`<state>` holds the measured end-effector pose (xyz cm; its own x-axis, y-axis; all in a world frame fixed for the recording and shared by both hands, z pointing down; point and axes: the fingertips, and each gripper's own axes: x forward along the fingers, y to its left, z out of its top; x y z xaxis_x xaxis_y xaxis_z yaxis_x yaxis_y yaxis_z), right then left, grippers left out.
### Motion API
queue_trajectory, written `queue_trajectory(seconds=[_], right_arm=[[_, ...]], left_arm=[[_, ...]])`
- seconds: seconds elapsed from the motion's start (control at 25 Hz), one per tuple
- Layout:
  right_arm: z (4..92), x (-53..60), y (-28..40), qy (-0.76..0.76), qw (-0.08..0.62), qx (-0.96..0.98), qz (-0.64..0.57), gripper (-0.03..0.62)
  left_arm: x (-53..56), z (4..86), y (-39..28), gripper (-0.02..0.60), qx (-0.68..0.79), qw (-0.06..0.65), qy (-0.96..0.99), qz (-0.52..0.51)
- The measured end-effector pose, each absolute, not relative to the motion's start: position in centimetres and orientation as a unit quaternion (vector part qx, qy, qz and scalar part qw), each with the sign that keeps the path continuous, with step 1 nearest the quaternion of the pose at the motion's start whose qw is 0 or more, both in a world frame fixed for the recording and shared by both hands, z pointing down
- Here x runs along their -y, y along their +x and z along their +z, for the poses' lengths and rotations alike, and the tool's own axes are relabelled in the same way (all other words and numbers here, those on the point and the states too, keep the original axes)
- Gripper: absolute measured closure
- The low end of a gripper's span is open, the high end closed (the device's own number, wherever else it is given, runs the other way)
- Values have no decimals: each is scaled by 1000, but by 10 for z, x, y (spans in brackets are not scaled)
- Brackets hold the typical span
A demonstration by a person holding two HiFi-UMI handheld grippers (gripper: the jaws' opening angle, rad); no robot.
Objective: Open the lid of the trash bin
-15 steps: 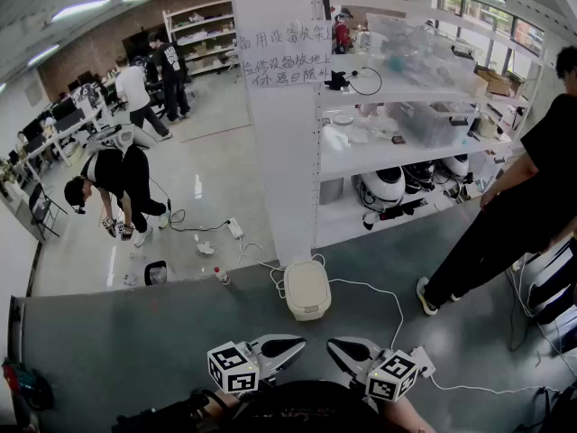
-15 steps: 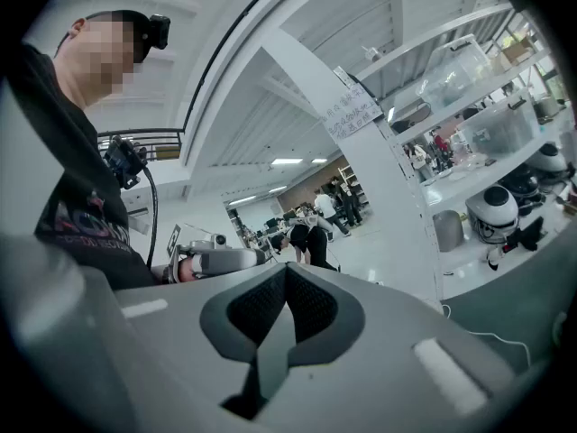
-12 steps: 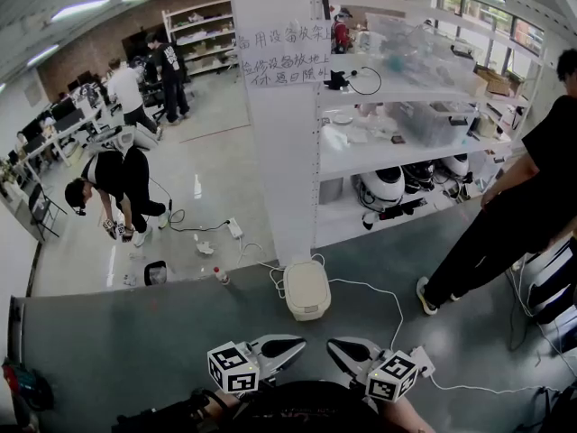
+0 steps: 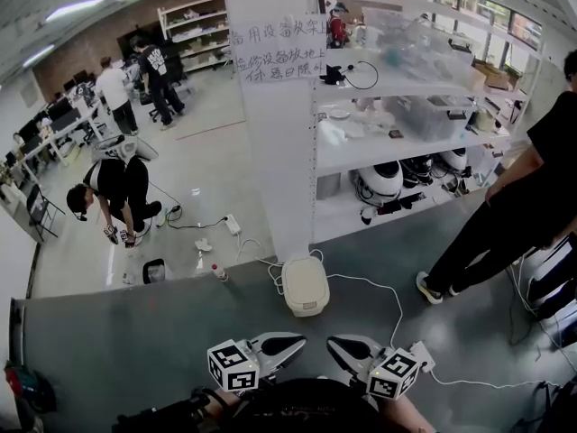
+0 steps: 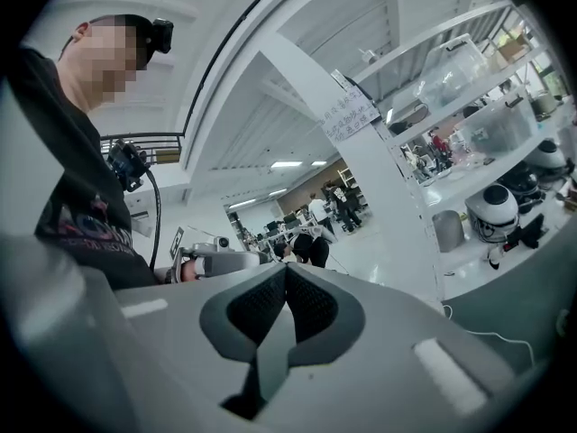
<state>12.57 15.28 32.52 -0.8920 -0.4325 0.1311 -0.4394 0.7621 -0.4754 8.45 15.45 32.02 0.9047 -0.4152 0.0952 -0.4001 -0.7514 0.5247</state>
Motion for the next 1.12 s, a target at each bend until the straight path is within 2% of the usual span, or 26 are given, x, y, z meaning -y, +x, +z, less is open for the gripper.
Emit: queue_trajectory(seconds=[0.64, 1.12], right_arm=[[334, -142, 116, 228, 1, 937, 266, 586], [337, -130, 68, 210, -1, 938, 276, 586]], left_arm=[[-148, 326, 74, 578, 229, 282, 932, -10], [-146, 326, 17, 578, 270, 290, 918, -22]])
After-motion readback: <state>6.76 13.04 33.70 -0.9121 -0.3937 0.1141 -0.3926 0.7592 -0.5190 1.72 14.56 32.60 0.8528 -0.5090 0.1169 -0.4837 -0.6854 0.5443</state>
